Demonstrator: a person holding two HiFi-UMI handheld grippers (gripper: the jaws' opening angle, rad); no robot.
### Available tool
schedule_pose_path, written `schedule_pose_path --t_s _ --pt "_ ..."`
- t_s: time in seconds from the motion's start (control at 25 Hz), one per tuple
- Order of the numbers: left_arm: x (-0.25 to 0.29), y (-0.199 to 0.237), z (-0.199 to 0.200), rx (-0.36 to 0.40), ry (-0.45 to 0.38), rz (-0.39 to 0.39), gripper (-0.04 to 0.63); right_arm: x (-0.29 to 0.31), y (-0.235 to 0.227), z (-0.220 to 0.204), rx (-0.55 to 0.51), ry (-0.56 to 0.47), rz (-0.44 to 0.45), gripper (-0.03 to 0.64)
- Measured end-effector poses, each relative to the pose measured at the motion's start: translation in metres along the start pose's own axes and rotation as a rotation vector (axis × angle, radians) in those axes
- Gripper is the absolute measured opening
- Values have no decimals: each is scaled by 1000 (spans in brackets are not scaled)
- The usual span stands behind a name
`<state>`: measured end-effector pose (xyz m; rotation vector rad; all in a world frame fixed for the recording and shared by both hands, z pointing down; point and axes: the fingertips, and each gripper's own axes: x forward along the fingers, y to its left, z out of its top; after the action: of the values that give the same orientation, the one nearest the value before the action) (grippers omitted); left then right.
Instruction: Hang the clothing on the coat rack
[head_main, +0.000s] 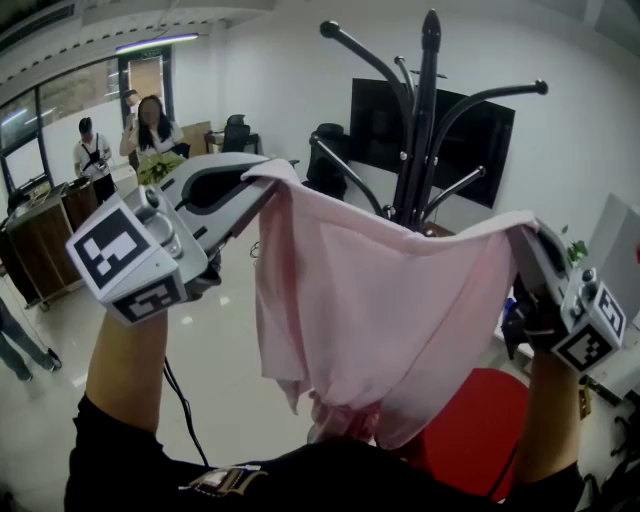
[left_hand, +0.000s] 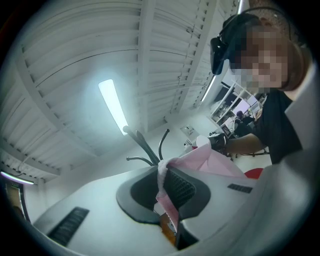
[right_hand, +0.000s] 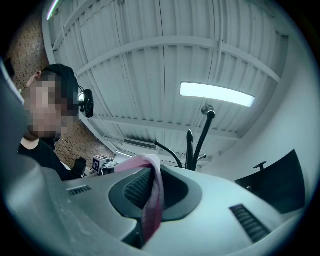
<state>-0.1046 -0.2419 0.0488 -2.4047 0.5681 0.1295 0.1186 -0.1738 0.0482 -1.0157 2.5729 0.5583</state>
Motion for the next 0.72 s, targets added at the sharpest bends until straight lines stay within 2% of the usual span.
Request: schedule_pose_path --t_s 0.56,0.72 --pt "-2 1 0 17 -39 -13 5 -3 8 5 -46 -26 35 17" --pt "-2 3 5 54 -60 -9 5 -3 8 5 -55 -32 40 17"
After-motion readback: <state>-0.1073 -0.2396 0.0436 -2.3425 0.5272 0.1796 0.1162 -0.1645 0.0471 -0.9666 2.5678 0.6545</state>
